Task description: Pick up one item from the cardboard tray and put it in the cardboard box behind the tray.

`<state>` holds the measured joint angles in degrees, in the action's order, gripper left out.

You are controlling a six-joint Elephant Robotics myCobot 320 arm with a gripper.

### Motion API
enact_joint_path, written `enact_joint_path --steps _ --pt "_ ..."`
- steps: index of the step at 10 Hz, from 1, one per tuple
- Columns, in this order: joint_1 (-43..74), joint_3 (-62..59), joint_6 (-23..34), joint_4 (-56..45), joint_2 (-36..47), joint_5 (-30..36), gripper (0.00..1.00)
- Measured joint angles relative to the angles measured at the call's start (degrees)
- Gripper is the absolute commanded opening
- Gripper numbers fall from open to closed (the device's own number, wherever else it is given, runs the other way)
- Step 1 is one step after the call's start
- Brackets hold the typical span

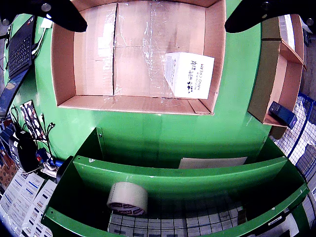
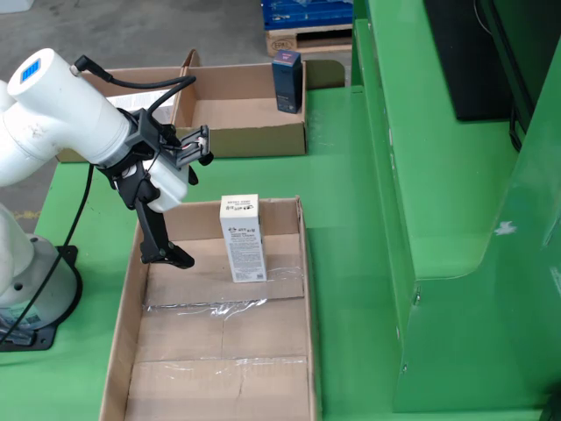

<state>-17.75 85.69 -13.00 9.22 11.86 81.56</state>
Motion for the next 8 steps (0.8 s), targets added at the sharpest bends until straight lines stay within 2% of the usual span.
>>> enact_joint_path --steps 8 --pt "-2.64 -1.23 -0.62 0.71 -2.2 -1.58 1.0"
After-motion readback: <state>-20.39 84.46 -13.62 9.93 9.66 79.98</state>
